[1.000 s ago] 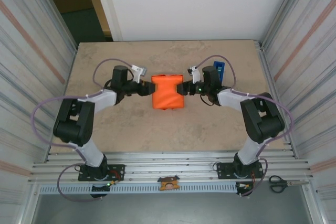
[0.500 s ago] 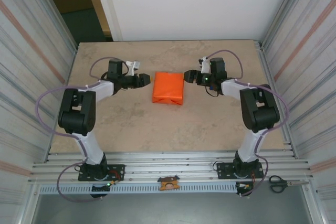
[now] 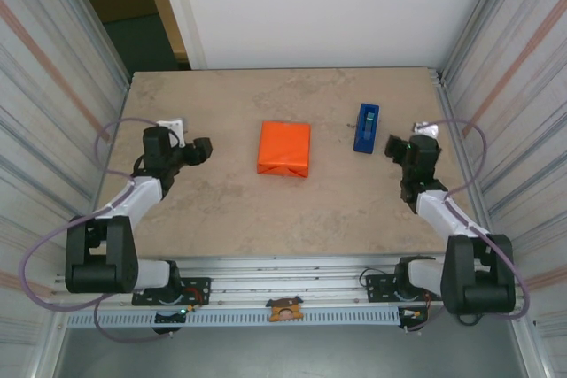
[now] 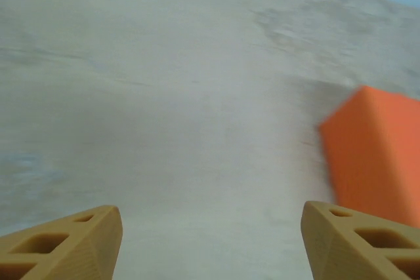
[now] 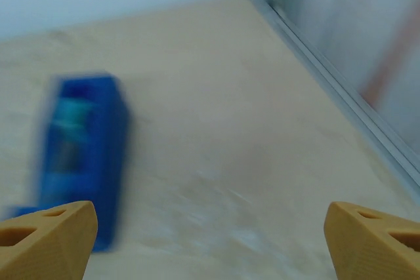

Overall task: Wrap the gift box in paper
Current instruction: Reset both arms

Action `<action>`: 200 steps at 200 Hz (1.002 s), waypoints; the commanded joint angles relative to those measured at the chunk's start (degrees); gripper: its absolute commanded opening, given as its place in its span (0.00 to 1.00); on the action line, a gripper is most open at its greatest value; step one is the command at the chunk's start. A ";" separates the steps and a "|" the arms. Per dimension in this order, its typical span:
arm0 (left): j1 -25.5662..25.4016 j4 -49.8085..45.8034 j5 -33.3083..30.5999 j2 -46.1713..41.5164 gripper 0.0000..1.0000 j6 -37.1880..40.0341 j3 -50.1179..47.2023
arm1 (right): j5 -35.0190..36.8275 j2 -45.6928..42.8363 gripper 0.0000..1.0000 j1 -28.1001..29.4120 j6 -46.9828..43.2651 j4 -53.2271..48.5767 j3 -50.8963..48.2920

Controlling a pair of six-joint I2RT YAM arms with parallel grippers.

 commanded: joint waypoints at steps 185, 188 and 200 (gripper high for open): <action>-1.03 33.81 -12.16 10.05 0.99 13.72 -13.93 | -3.92 18.48 0.98 -0.10 -3.40 29.13 -6.30; -1.00 34.53 -12.17 10.22 0.99 13.74 -14.08 | -3.78 18.51 0.98 -0.01 -3.47 29.14 -6.32; -0.97 34.87 -12.24 10.33 0.99 13.72 -13.97 | -3.29 18.63 0.98 0.37 -3.77 29.33 -6.16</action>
